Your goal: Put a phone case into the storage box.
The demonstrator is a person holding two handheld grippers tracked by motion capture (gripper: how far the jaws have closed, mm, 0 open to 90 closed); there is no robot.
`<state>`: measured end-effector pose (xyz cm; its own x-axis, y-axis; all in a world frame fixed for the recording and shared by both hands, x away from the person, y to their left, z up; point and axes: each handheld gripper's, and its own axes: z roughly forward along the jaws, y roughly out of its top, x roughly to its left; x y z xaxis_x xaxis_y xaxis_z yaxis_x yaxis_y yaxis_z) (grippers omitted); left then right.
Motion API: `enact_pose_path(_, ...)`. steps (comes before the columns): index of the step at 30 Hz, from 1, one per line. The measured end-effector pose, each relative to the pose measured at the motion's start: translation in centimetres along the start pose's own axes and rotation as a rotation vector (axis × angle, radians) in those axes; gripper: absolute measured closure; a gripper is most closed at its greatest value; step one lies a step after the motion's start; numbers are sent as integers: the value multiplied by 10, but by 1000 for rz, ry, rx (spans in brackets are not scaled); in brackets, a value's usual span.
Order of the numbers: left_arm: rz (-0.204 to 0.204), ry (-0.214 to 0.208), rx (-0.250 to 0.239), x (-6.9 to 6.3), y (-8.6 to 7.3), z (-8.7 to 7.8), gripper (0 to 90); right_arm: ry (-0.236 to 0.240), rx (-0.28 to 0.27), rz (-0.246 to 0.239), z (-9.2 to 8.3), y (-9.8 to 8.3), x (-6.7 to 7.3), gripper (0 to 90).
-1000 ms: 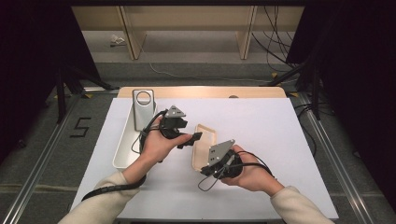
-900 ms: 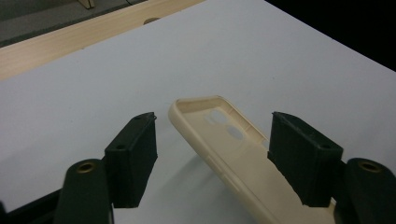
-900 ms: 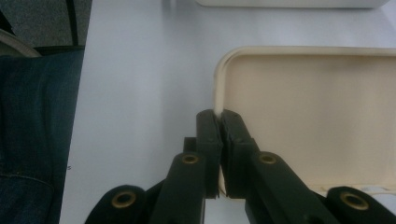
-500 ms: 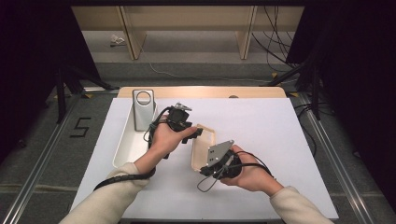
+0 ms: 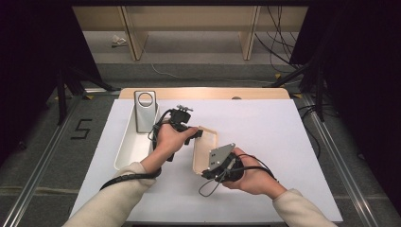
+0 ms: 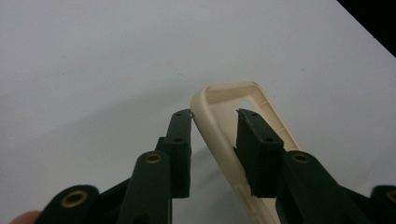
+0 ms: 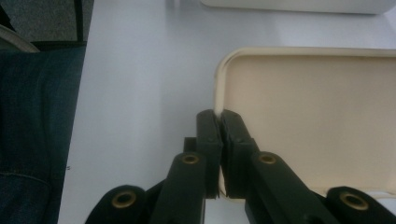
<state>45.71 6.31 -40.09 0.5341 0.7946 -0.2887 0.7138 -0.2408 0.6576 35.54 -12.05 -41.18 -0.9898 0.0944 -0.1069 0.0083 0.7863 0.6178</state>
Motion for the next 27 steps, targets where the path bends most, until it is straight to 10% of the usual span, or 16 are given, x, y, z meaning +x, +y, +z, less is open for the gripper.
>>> enact_pose_path(15, -25, -100, -152, -25, 7, -19, 830, -15, 44, 11, 12, -3, -1, 869)
enact_pose_path(27, 101, -43, -274, -15, 4, -34, 832, -176, -69, 107, 2, -11, -9, 432)
